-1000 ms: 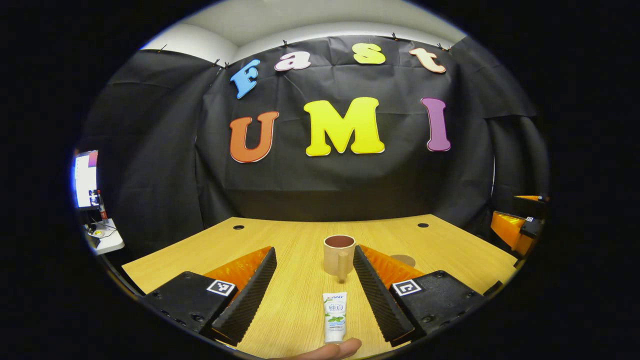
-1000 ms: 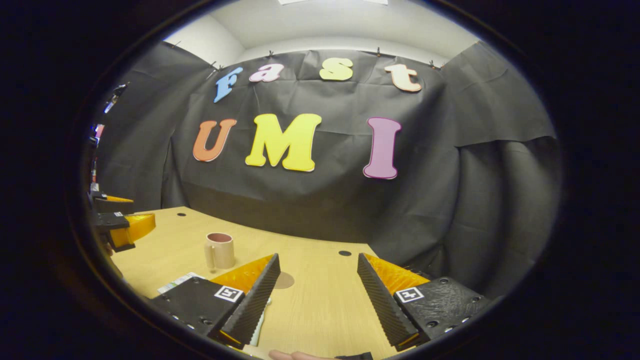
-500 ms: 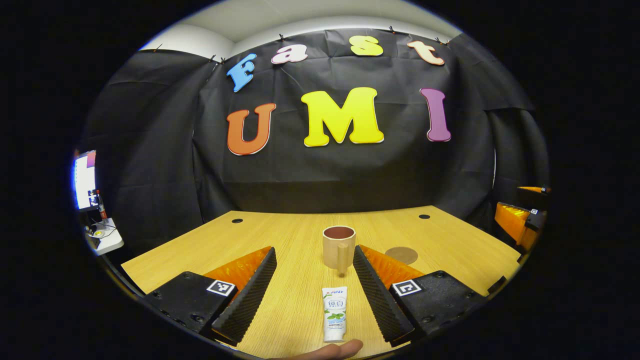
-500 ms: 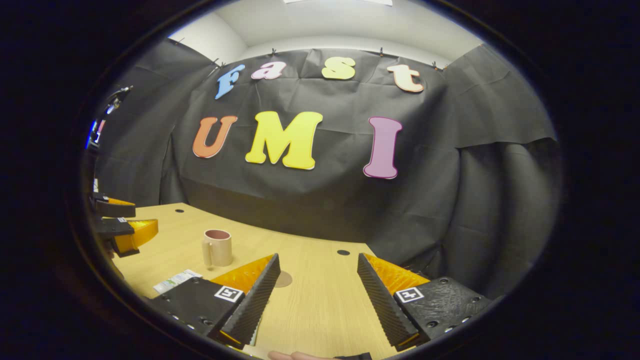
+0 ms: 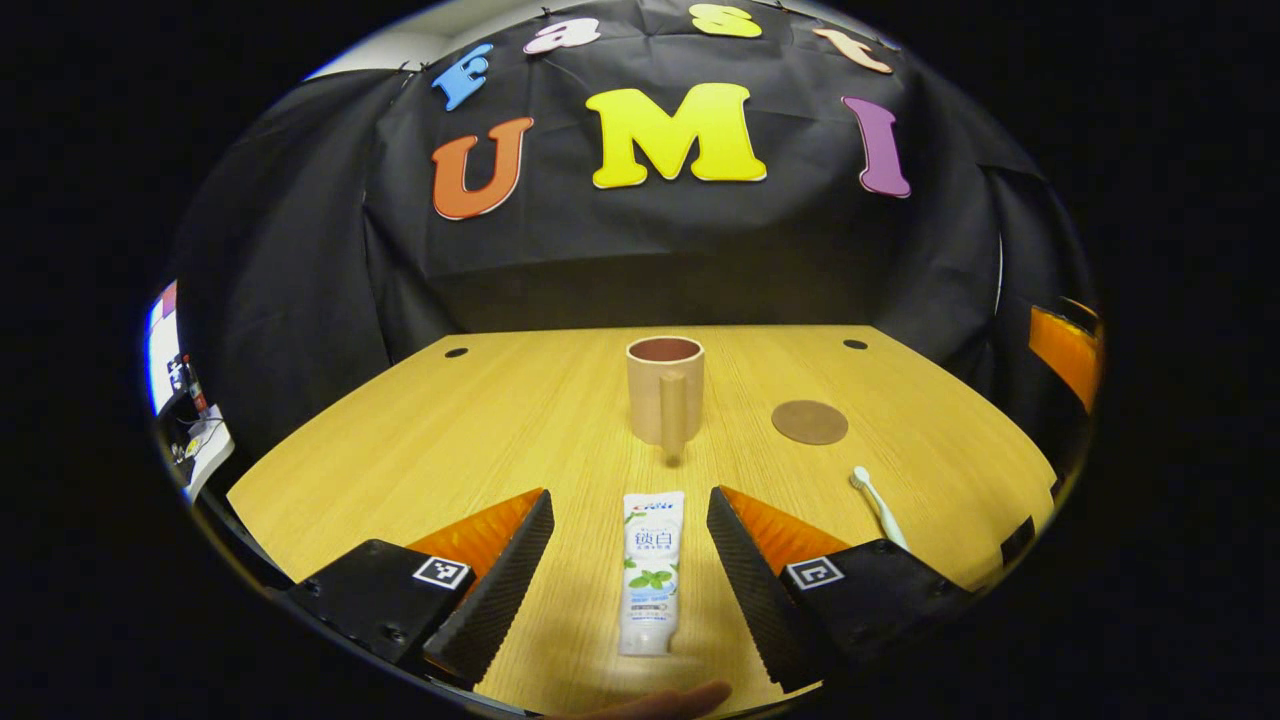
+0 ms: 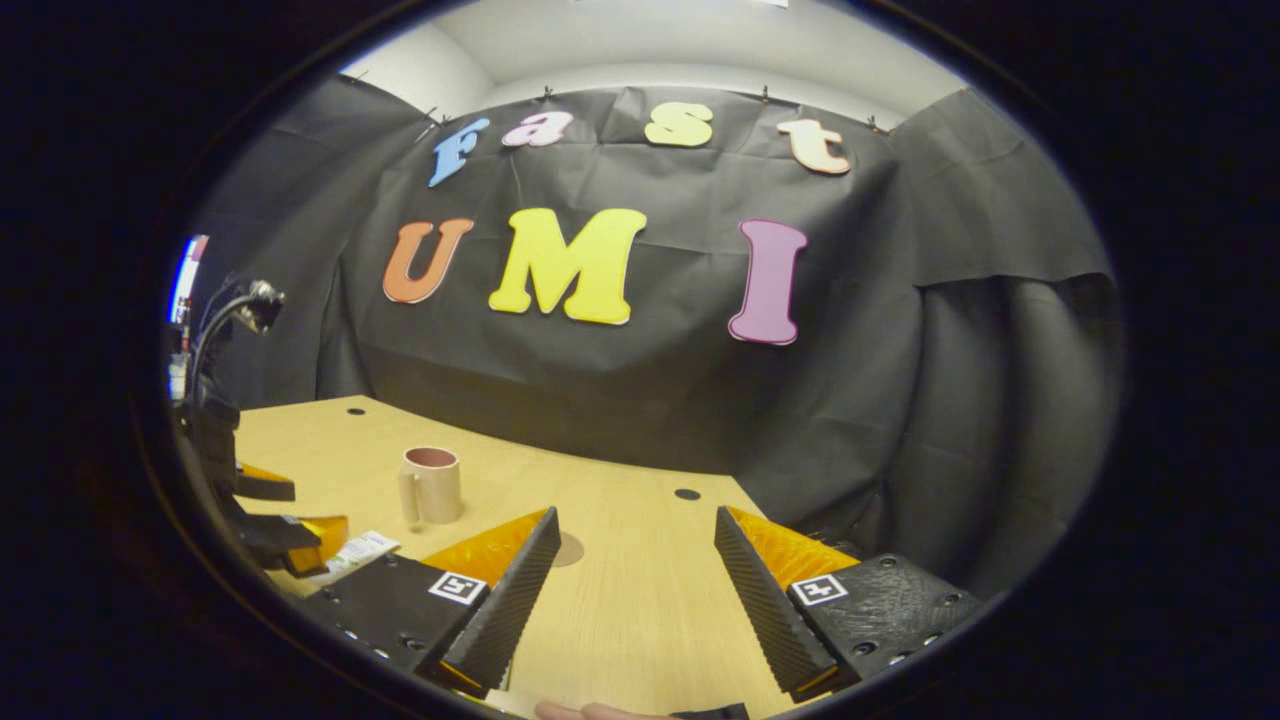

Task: Put the toothbrush and toothpaste on the desktop into the cup, then pick up the cup and place it on the coaster on the desktop.

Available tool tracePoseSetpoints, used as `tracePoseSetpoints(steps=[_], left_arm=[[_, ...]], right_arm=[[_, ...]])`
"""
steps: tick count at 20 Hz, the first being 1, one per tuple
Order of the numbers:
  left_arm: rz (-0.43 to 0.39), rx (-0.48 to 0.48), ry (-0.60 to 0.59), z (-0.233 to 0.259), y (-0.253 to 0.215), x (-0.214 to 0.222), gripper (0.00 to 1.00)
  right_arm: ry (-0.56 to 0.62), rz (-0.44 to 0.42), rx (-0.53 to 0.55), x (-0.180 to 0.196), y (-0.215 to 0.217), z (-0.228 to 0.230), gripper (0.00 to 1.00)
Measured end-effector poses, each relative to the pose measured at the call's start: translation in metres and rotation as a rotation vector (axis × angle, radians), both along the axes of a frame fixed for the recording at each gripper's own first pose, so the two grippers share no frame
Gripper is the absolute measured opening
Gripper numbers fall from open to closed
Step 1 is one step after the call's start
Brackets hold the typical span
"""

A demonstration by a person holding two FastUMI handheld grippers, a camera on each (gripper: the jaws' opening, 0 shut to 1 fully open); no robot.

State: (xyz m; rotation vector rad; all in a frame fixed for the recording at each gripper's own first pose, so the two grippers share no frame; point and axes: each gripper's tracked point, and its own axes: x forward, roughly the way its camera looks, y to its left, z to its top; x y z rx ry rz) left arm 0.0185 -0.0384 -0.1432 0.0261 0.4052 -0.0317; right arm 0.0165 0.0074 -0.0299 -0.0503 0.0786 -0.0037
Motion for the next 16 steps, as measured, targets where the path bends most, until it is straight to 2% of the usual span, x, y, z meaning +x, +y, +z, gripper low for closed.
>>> tracePoseSetpoints(steps=[1,3,4,8,9,14,16], left_arm=[[-0.009,0.003,0.028,-0.011,-0.004,-0.004,0.99],[0.019,0.036,0.052,-0.024,0.0,-0.009,0.99],[0.031,0.042,0.064,-0.028,0.001,-0.01,0.99],[0.007,0.02,0.128,-0.047,-0.008,-0.012,0.98],[0.013,0.016,0.14,-0.05,-0.005,-0.014,0.95],[0.013,-0.032,0.195,-0.058,-0.005,-0.015,0.9],[-0.01,-0.032,0.198,-0.06,-0.01,-0.012,0.84]], right_arm=[[0.011,0.0,0.006,0.002,-0.001,-0.004,0.95],[0.039,0.005,0.011,0.006,0.003,-0.013,0.96],[0.053,0.006,0.007,0.008,0.005,-0.017,0.94],[0.108,0.016,-0.02,0.013,0.014,-0.037,0.95],[0.117,0.017,-0.021,0.013,0.014,-0.039,0.95],[0.159,0.018,0.011,0.018,0.014,-0.051,0.94],[0.185,0.024,0.031,0.02,0.016,-0.057,0.95]])
